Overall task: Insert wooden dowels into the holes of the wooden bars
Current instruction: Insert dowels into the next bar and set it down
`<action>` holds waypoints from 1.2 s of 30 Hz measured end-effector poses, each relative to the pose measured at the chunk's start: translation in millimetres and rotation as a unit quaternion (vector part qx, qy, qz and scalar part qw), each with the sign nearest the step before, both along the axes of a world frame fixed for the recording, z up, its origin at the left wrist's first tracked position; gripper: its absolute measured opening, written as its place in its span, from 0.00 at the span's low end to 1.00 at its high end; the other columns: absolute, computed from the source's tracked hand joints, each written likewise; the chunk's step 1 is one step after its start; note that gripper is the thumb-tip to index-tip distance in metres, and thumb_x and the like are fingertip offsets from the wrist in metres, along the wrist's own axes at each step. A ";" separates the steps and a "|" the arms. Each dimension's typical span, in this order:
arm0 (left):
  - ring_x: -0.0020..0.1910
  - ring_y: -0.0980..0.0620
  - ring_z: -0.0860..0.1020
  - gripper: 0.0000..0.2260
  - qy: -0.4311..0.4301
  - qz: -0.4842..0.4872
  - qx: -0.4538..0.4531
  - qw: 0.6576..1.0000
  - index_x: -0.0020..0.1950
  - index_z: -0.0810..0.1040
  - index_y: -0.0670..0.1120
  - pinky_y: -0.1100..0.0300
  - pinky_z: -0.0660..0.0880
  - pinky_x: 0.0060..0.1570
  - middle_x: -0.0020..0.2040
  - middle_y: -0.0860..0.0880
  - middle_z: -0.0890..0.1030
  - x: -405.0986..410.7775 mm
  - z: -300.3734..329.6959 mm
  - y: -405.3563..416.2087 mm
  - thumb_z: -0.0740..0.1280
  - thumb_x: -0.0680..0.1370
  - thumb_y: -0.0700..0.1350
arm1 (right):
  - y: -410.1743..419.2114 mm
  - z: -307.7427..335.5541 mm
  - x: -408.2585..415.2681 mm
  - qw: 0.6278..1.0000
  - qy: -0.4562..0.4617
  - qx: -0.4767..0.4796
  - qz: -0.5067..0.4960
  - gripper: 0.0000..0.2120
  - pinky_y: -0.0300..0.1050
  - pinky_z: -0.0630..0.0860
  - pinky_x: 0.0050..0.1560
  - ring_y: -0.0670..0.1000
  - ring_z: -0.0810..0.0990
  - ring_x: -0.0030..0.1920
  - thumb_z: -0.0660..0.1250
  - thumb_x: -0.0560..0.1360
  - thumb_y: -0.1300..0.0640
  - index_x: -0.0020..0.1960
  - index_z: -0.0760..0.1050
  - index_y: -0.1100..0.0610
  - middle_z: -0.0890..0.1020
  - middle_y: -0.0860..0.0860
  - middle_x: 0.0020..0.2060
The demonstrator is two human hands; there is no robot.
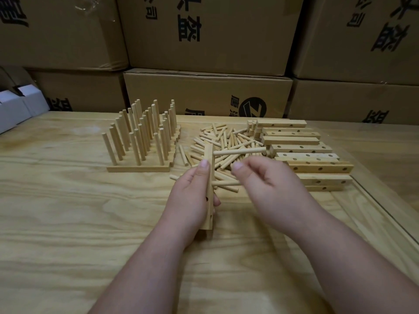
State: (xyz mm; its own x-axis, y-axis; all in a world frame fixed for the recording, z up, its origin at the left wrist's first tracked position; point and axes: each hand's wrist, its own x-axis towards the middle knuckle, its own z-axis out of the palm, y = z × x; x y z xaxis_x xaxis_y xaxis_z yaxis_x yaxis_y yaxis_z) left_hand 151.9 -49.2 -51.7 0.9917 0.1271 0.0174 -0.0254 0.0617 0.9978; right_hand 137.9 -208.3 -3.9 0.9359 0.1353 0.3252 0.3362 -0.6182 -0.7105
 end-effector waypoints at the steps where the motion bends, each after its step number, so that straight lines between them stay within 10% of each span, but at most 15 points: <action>1: 0.25 0.53 0.77 0.18 0.006 0.011 -0.014 1.000 0.43 0.82 0.59 0.61 0.73 0.25 0.28 0.48 0.80 0.7 0.3 0.1 0.58 0.81 0.65 | -1.9 -0.7 -0.3 0.999 -0.005 0.044 -0.007 0.21 0.55 0.78 0.39 0.45 0.77 0.35 0.55 0.77 0.34 0.45 0.78 0.48 0.80 0.44 0.34; 4: 0.23 0.53 0.76 0.21 0.030 0.063 -0.078 0.995 0.42 0.83 0.54 0.61 0.73 0.23 0.27 0.47 0.79 4.7 2.2 2.9 0.58 0.82 0.64 | -5.0 -7.2 2.5 0.993 -0.032 0.108 -0.037 0.23 0.51 0.70 0.35 0.43 0.72 0.31 0.51 0.77 0.36 0.44 0.77 0.49 0.75 0.43 0.30; 8: 0.19 0.52 0.72 0.23 0.061 0.099 -0.191 0.975 0.47 0.80 0.43 0.61 0.70 0.20 0.25 0.47 0.77 11.0 3.5 8.5 0.60 0.82 0.62 | -4.6 -26.0 15.2 0.994 -0.039 -0.080 -0.067 0.09 0.42 0.74 0.47 0.38 0.75 0.47 0.61 0.79 0.48 0.52 0.80 0.46 0.76 0.38 0.47; 13: 0.21 0.51 0.73 0.24 0.062 0.083 -0.182 0.978 0.49 0.80 0.43 0.61 0.71 0.22 0.26 0.46 0.77 11.6 1.8 7.4 0.60 0.81 0.63 | -3.5 -42.9 16.6 0.976 0.023 -0.214 -0.022 0.15 0.46 0.73 0.61 0.47 0.73 0.59 0.62 0.79 0.48 0.65 0.77 0.47 0.70 0.42 0.55; 36: 0.22 0.51 0.74 0.22 0.041 0.071 -0.176 0.981 0.47 0.80 0.45 0.60 0.71 0.23 0.27 0.46 0.77 13.0 -2.4 7.8 0.61 0.81 0.63 | -8.0 -22.6 21.2 0.966 0.043 -0.225 -0.117 0.06 0.48 0.80 0.41 0.46 0.79 0.41 0.66 0.76 0.45 0.44 0.78 0.45 0.77 0.42 0.43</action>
State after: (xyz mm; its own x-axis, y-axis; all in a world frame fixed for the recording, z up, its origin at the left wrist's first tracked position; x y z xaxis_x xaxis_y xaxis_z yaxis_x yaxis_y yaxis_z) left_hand 164.8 -41.4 -54.2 0.9601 0.2473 -0.1305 0.0201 0.4047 0.9142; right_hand 159.1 -216.4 -26.4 0.9792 0.0266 0.2014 0.1016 -0.9226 -0.3722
